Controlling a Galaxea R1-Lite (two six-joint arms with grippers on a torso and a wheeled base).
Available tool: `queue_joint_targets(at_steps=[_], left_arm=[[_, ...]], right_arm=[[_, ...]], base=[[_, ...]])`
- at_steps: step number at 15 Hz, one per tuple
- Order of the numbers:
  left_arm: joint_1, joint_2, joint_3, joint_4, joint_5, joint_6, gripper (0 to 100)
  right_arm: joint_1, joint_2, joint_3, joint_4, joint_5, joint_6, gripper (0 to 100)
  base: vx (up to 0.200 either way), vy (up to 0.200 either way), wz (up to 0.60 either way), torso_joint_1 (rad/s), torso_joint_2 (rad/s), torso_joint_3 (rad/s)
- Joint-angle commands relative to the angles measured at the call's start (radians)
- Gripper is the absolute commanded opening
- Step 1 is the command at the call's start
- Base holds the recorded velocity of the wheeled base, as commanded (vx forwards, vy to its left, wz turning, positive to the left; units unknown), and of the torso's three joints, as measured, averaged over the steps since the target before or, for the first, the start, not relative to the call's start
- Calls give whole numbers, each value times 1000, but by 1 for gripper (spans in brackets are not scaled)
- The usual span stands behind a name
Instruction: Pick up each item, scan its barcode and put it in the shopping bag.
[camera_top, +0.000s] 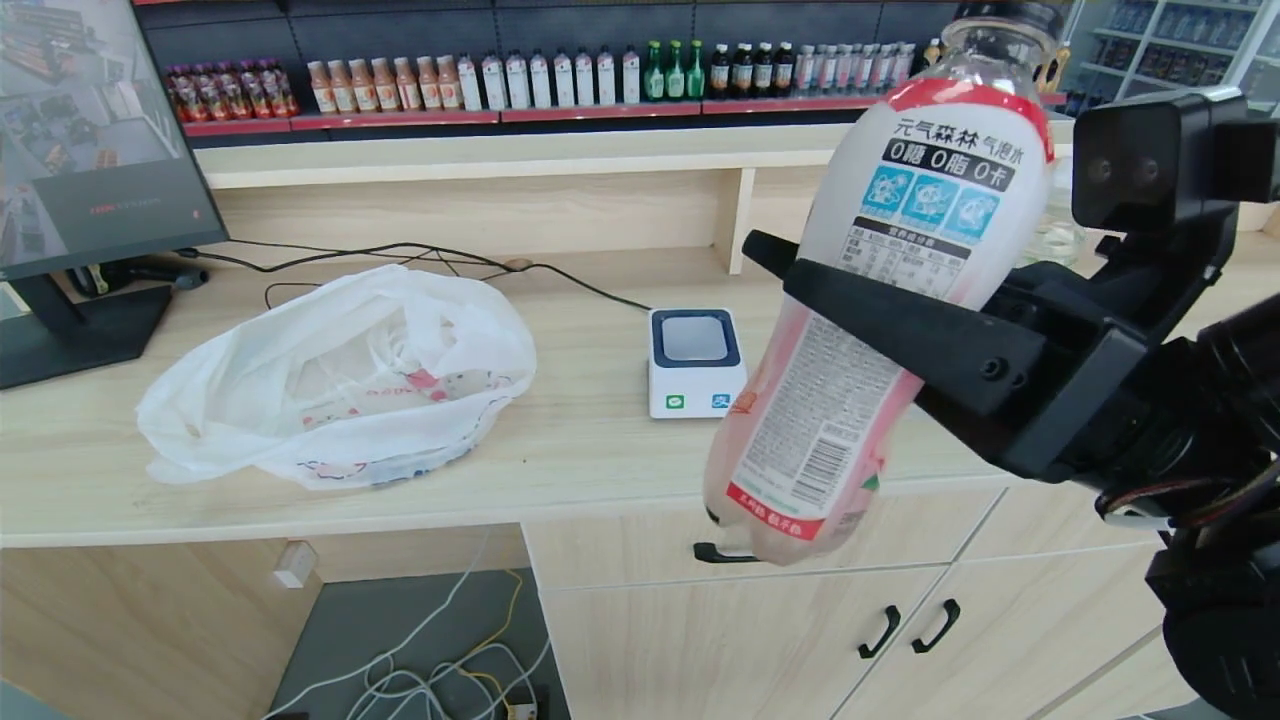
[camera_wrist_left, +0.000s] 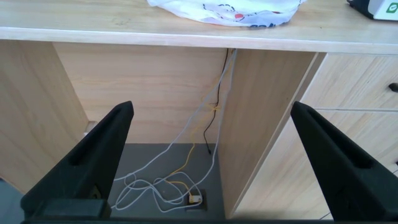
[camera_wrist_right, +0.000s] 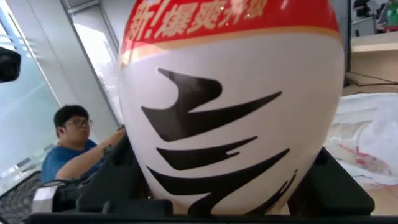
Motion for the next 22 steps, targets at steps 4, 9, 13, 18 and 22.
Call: queue_joint_targets(at_steps=[4, 9, 13, 18, 22], left_arm=[[0, 0, 0, 0, 1, 0, 100], [0, 0, 0, 0, 1, 0, 100], [0, 0, 0, 0, 1, 0, 100], [-2, 0, 0, 0, -1, 1, 100], [-2, 0, 0, 0, 1, 0, 100]], right_arm=[[-60, 20, 33, -1, -57, -225, 0], [-61, -32, 157, -1, -397, -399, 0], [-63, -58, 255, -1, -534, -495, 0], [-63, -36, 257, -1, -661, -541, 0], [-63, -59, 264, -1, -660, -541, 0]], base=[[0, 0, 0, 0, 0, 0], [0, 0, 0, 0, 0, 0], [0, 0, 0, 0, 0, 0], [0, 0, 0, 0, 0, 0], [0, 0, 0, 0, 0, 0]])
